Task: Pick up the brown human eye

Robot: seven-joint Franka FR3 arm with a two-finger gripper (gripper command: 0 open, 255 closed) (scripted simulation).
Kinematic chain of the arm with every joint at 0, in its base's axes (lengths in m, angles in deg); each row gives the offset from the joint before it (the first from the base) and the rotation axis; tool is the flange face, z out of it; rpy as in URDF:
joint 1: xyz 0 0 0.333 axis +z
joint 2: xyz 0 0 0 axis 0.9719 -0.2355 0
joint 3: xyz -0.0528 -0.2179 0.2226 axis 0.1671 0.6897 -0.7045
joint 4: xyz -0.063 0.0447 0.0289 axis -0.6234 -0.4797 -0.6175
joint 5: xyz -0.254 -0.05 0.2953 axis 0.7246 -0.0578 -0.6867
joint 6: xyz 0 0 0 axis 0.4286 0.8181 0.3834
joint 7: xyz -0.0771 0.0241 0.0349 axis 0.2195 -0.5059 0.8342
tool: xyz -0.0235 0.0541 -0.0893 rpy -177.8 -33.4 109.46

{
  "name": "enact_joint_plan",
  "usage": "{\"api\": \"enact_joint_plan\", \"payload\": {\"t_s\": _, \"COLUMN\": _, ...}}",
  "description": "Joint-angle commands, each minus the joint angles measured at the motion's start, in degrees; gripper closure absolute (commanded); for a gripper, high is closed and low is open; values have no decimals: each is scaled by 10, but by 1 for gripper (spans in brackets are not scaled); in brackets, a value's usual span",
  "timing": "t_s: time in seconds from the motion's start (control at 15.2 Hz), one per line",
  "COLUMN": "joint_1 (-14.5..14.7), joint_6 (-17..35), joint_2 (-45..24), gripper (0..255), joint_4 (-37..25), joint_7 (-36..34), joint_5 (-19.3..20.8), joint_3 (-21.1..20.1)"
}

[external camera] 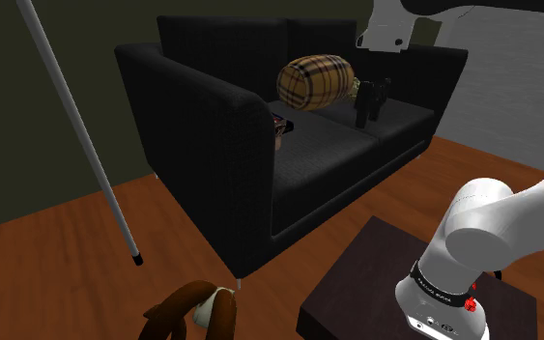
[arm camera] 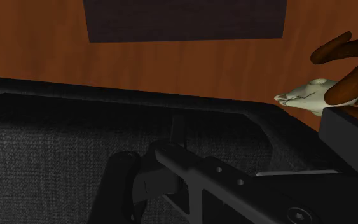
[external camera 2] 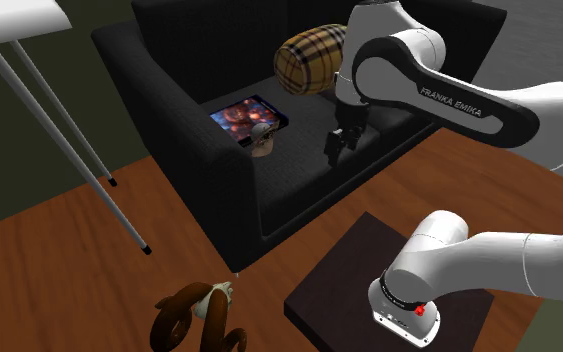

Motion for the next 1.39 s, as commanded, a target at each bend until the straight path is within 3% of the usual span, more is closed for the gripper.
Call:
{"api": "enact_joint_plan", "payload": {"t_s": 0.0, "joint_1": 0, "joint_6": 0, "joint_2": 0, "gripper": 0, "joint_4": 0, "joint_7": 0, "joint_5": 0, "joint_3": 0}}
{"api": "enact_joint_plan", "payload": {"t_s": 0.66, "joint_1": -49, "joint_6": 119, "joint_2": -197, "gripper": 0, "joint_4": -91, "joint_7": -226, "joint_5": -41, "joint_3": -56}}
{"api": "enact_joint_plan", "payload": {"t_s": 1.32, "joint_1": -88, "joint_6": 182, "joint_2": -399, "gripper": 0, "joint_4": -242, "joint_7": -433, "joint_5": -38, "joint_3": -64}}
